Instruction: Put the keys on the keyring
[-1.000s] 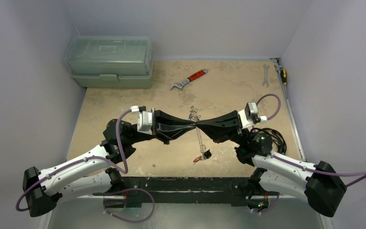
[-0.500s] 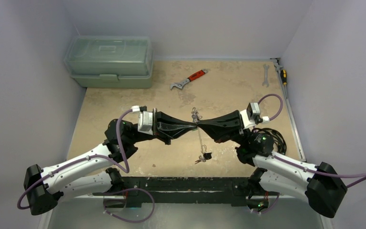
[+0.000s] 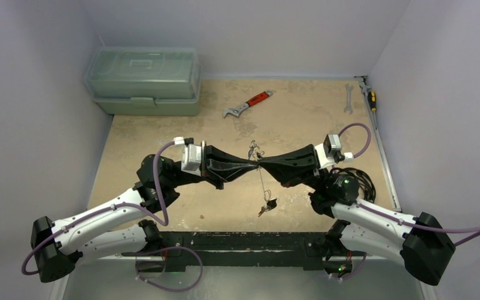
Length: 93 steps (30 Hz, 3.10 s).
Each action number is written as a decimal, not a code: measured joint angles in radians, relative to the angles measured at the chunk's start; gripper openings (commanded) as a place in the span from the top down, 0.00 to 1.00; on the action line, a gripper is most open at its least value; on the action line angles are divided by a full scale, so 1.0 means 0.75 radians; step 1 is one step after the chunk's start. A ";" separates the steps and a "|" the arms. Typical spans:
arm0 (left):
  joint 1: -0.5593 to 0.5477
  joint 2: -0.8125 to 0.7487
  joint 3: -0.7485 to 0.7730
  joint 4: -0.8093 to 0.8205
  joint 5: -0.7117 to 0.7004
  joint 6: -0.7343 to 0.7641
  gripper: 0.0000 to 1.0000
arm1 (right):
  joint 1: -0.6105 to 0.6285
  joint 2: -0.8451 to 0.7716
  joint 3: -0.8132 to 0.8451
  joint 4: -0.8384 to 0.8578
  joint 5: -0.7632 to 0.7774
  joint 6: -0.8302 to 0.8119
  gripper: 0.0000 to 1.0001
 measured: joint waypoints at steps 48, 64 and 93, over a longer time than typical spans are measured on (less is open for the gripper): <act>-0.002 -0.126 0.056 -0.469 -0.204 0.121 1.00 | 0.003 -0.335 0.427 -1.585 -0.044 -1.086 0.49; -0.001 -0.140 0.056 -0.557 -0.464 0.157 0.73 | 0.003 -0.274 0.351 -1.766 0.130 -1.103 0.74; 0.797 -0.034 -0.028 -1.151 -1.202 0.140 0.03 | 0.249 0.859 0.415 -1.350 -0.103 -1.176 0.49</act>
